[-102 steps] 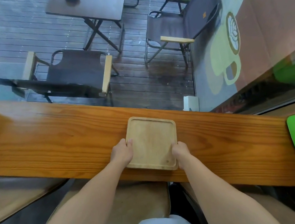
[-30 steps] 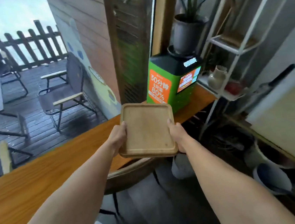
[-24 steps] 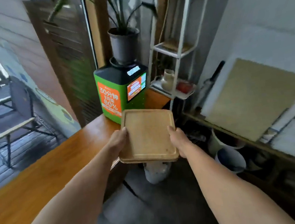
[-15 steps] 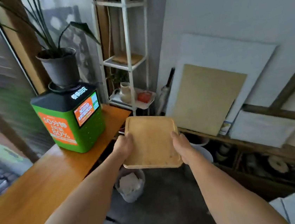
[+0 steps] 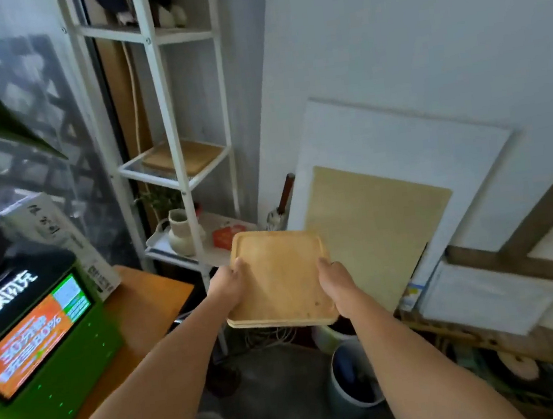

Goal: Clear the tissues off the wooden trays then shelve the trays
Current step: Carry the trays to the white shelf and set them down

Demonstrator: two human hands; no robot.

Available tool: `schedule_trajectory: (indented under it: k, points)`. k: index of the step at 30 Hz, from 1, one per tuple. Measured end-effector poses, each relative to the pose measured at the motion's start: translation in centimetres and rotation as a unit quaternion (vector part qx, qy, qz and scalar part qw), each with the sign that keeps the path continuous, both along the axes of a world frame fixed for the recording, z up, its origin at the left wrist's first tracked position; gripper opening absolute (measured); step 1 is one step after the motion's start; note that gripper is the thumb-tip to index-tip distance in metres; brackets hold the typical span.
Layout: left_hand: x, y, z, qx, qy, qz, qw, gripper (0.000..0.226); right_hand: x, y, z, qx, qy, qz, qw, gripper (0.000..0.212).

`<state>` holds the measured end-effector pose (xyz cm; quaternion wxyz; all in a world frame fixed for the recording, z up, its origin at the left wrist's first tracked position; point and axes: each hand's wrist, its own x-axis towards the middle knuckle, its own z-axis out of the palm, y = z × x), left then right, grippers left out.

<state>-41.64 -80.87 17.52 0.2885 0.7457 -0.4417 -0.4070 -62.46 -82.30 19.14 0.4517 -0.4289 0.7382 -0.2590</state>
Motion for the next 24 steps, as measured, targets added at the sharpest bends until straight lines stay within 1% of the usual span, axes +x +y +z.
schedule_trajectory:
  k: [4,7,9,14,18,21,24]
  points:
    - [0.9,-8.4,1.8,-0.015,-0.015,0.013,1.000,0.067,0.8,-8.7,1.4,-0.007,0.005,0.020,1.000,0.066]
    - [2.0,-13.2,3.1,-0.014,-0.018,0.032,0.999,0.065,2.0,-14.4,2.4,-0.011,-0.015,0.037,0.999,0.067]
    - [3.2,-16.6,3.7,-0.014,-0.013,0.055,0.998,0.064,3.1,-18.9,3.0,-0.019,-0.019,0.062,0.998,0.065]
    - [5.8,-24.6,5.3,-0.042,-0.002,0.132,0.990,0.062,7.1,-31.4,4.7,-0.051,0.019,0.148,0.987,0.062]
    - [7.3,-32.1,7.0,-0.054,-0.023,0.226,0.972,0.058,10.8,-41.6,5.4,-0.058,0.010,0.227,0.972,0.063]
    - [8.9,-36.4,7.8,-0.061,-0.004,0.306,0.950,0.060,14.7,-48.7,6.3,-0.063,-0.007,0.282,0.957,0.061]
    - [11.1,-39.5,8.1,-0.050,0.030,0.369,0.928,0.059,18.9,-54.1,7.2,-0.063,0.011,0.338,0.939,0.060]
